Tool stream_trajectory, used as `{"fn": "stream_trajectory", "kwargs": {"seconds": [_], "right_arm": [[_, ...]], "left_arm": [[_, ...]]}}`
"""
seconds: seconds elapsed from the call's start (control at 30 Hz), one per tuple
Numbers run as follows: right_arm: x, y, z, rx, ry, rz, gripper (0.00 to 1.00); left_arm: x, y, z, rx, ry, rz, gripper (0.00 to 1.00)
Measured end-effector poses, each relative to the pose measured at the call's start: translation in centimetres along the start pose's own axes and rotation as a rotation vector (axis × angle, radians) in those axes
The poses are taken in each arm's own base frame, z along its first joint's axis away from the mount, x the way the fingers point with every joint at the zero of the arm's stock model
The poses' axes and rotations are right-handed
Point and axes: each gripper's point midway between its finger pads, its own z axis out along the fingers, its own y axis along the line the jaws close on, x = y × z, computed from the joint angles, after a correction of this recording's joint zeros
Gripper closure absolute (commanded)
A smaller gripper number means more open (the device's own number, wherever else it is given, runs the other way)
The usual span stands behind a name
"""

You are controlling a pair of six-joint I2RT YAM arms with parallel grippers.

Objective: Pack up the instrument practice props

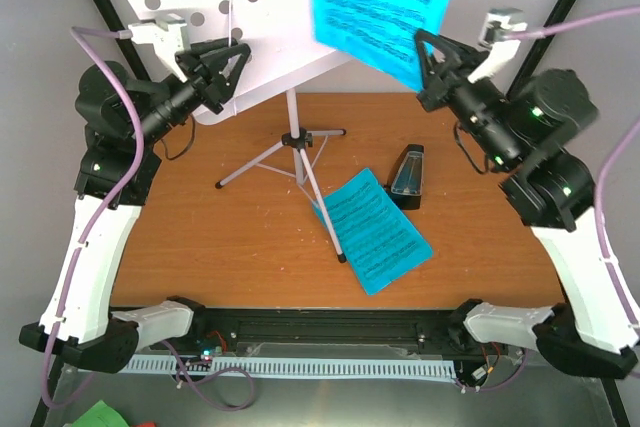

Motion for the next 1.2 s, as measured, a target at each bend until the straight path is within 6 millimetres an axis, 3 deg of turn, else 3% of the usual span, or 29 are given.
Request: {"fn": "stream_trajectory", "kwargs": {"seconds": [0.2,0.4,0.57,0.73,0.8,0.93,1.07,1.2], "right_arm": [[-1.5,-0.6,-4.8,0.038,-0.051,-0.024,0.97],[0.9,-0.5,-7.8,0.005,0.023,-0.028,0.97],[4.3,-0.1,-9.9,-0.056,0.131,-0.04,0.97],[7.7,0.7,-11.5,-0.135,0.239,-0.029,0.97],[10.0,0.7,-12.2,-0.16,0.296,-0.011,0.97],[17.2,-0.4,-13.7,-0.176,0.463,0.059,0.97],[26.3,-2.3,-15.3,-0.157,0.657,0.158,0.97],[35.4,-4.9,-17.4,-0.066,0.871,0.26,0.97]], "left_arm": [[0.8,0.1,-0.2,-0.001,0.019,-0.008,0.31],[1.9,-0.9,-1.8,0.03,0.032,0.017,0.05],[2.3,-2.1,-4.0,0.042,0.018,0.051,0.01],[1.5,-3.5,-6.5,0.045,-0.023,0.074,0.01],[1.3,-3.9,-7.7,0.036,-0.042,0.08,0.01],[2.6,-4.3,-10.8,0.006,-0.072,0.057,0.0],[6.2,-4.1,-14.0,-0.02,-0.084,-0.018,0.01],[11.4,-2.3,-15.7,-0.08,-0.055,-0.141,0.01]]}}
